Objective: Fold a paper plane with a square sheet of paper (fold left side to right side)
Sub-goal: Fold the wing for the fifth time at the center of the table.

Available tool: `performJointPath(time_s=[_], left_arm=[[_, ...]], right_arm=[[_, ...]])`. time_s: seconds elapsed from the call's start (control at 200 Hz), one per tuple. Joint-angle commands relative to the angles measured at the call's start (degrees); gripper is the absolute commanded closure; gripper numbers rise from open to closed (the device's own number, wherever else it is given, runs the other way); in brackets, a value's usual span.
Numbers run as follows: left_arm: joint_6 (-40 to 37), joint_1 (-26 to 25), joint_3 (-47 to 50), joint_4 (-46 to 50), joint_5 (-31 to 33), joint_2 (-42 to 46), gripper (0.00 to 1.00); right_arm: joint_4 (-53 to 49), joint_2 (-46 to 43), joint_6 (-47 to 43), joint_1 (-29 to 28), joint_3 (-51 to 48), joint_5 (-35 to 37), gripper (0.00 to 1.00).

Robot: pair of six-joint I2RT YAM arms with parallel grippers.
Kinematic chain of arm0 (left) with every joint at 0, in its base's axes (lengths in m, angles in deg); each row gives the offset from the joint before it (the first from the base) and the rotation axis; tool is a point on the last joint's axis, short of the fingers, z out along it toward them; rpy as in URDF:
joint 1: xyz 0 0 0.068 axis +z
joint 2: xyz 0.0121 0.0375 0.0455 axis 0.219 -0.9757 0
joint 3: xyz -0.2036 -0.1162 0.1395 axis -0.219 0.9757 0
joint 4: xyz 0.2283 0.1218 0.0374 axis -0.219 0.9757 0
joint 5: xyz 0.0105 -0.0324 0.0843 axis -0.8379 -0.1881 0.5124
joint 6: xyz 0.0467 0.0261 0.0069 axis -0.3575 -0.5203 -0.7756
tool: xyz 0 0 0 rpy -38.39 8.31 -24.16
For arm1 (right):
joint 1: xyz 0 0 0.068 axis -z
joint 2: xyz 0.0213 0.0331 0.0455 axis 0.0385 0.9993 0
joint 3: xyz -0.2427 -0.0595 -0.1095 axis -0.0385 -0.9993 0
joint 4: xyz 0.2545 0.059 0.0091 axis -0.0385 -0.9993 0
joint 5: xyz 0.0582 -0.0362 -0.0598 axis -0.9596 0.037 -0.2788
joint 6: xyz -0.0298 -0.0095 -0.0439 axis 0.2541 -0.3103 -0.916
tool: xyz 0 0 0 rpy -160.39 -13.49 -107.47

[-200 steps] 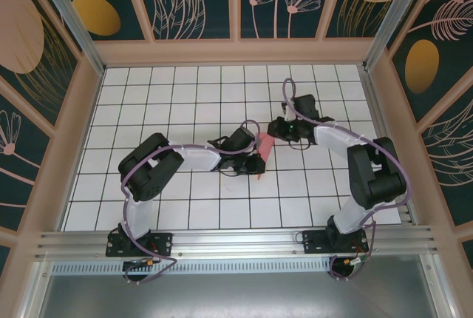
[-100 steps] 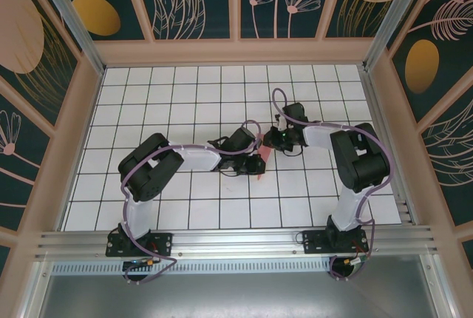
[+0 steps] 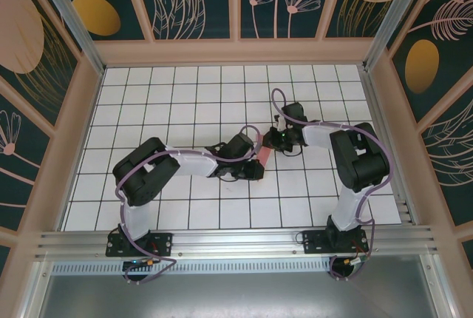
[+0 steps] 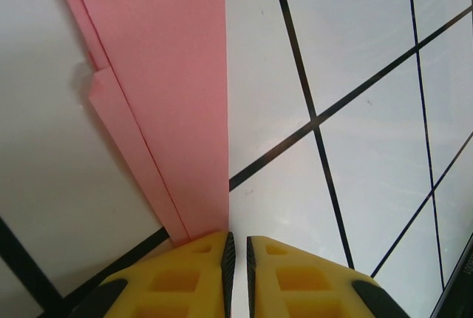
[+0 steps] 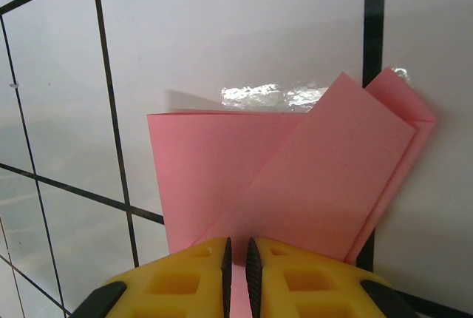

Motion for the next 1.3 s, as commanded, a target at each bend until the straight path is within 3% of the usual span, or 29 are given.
performJointPath(time_s=[0.0,0.535,0.781,1.086,1.291], left_arm=[[-1.3,-3.3,4.1,13.7,-4.9,-0.9,0.83],[0.5,-3.5,7.6,10.4,-4.7,5.0,0.83],[-1.4,1.1,1.1,11.5,-6.8,8.6,0.83],[-6.0,3.4,-12.0,13.8,-7.9,0.0,0.83],[-7.1,3.6,-15.1,14.9,-6.1,-5.5,0.82]], right_arm=[[-0.6,2.5,-0.7,0.5,0.7,5.4,0.81],[-1.1,2.8,-0.6,0.5,1.0,5.7,0.81],[-1.0,2.6,-0.7,0.4,0.9,5.1,0.81],[-0.8,2.3,-0.5,0.3,0.8,4.0,0.81],[-0.8,2.2,-0.5,0.3,0.7,3.5,0.81]])
